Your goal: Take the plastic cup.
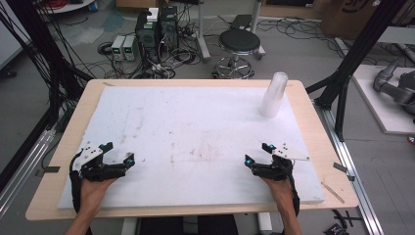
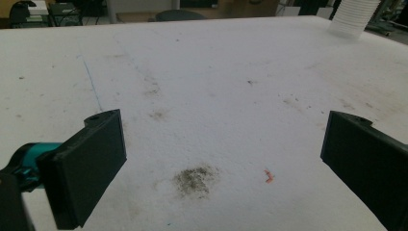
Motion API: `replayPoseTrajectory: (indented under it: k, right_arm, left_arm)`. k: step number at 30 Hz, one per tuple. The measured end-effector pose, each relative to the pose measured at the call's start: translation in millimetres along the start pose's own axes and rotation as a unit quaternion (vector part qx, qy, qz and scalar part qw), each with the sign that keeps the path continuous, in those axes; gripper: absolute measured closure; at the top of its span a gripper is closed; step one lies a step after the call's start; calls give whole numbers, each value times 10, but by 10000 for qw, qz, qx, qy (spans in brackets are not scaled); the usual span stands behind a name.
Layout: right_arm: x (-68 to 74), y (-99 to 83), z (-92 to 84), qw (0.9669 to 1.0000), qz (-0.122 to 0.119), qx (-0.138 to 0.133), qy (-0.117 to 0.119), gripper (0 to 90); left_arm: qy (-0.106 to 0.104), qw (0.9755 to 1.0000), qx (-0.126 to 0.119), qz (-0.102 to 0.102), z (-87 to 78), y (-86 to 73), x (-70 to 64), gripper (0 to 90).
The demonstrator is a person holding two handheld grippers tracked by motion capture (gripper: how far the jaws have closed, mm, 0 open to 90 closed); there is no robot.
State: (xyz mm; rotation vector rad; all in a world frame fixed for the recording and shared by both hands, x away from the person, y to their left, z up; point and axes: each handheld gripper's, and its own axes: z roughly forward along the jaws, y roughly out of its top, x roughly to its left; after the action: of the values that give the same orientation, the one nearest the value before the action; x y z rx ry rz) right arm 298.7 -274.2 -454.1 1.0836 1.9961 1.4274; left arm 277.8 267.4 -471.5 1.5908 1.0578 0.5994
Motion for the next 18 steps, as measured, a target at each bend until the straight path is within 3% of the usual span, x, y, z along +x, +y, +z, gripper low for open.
replayPoseTrajectory:
  k: [13,18]
  right_arm:
    - [-14,4,6,10000,44,25,56,151]
    - [-27,9,-17,9998,25,-35,177,151]
  left_arm:
    - [-1,10000,3,-19,1,0,2,19]
    - [-36,9999,78,-76,15,6,11,19]
